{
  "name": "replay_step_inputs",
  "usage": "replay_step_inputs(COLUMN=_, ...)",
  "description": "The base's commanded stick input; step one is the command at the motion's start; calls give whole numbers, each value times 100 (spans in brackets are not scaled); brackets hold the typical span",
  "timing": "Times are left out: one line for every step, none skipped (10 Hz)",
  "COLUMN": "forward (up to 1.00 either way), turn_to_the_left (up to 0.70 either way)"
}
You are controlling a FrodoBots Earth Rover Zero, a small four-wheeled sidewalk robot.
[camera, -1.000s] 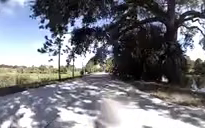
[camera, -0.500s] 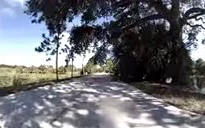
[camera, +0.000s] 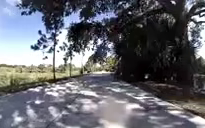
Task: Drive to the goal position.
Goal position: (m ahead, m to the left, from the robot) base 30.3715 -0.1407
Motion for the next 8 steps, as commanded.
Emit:
replay_step_inputs(forward=85, turn_to_the_left=0)
replay_step_inputs(forward=85, turn_to_the_left=0)
replay_step_inputs(forward=85, turn_to_the_left=0)
replay_step_inputs(forward=85, turn_to_the_left=0)
replay_step_inputs(forward=85, turn_to_the_left=0)
replay_step_inputs(forward=85, turn_to_the_left=0)
replay_step_inputs(forward=85, turn_to_the_left=0)
replay_step_inputs(forward=85, turn_to_the_left=0)
